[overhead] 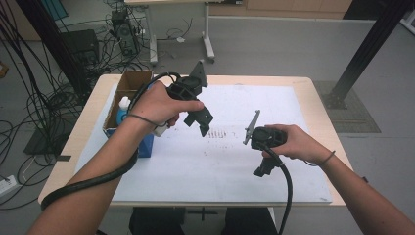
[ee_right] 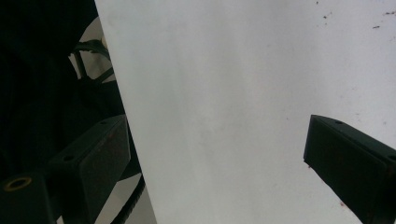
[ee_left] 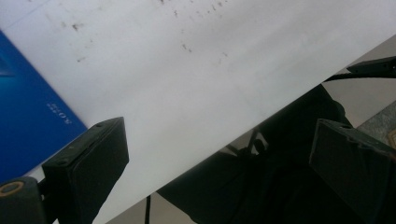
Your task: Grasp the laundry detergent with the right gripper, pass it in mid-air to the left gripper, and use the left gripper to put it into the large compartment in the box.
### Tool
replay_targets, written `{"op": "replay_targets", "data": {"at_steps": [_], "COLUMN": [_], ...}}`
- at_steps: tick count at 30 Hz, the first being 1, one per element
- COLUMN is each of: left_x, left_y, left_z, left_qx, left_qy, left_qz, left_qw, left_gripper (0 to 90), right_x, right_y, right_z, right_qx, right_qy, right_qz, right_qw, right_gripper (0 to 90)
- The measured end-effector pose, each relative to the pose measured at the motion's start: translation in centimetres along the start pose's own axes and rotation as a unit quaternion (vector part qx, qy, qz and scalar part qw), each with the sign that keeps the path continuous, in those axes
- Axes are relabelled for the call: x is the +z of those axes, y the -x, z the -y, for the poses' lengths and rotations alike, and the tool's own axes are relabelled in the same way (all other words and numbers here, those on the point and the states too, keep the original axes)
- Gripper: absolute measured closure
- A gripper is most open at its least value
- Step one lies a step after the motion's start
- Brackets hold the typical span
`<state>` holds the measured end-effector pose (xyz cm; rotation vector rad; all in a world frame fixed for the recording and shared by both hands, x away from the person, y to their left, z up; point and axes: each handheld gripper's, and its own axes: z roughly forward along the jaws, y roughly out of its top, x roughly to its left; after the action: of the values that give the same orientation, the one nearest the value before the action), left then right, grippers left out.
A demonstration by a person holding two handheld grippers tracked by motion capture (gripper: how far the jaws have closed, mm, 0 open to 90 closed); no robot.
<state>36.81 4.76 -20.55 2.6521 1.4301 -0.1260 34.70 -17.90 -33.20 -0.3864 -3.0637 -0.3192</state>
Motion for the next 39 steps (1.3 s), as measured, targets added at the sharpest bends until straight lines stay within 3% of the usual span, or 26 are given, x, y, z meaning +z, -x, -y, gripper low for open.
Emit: {"op": "replay_targets", "data": {"at_steps": [21, 28, 39], "left_x": [5.6, 6.6, 6.6], "left_y": [1.5, 1.6, 1.6], "left_z": [-0.2, -0.1, -0.2], "left_qx": [0.024, 0.024, 0.026], "left_qy": [-0.028, -0.033, -0.034], "left_qz": [0.006, 0.006, 0.004], "left_qw": [0.9993, 0.9991, 0.9991], "left_gripper": [5.4, 5.4, 5.4], "right_x": [-0.2, -0.3, -0.2], "right_y": [0.4, 0.5, 0.4], "right_z": [1.0, 1.0, 0.9], "right_qx": [0.014, 0.012, 0.011], "right_qy": [0.0, 0.001, 0.003], "right_qz": [0.0, 0.002, 0.003], "right_qw": [0.9999, 0.9999, 0.9999], "right_gripper": [6.6, 6.6, 6.6]}}
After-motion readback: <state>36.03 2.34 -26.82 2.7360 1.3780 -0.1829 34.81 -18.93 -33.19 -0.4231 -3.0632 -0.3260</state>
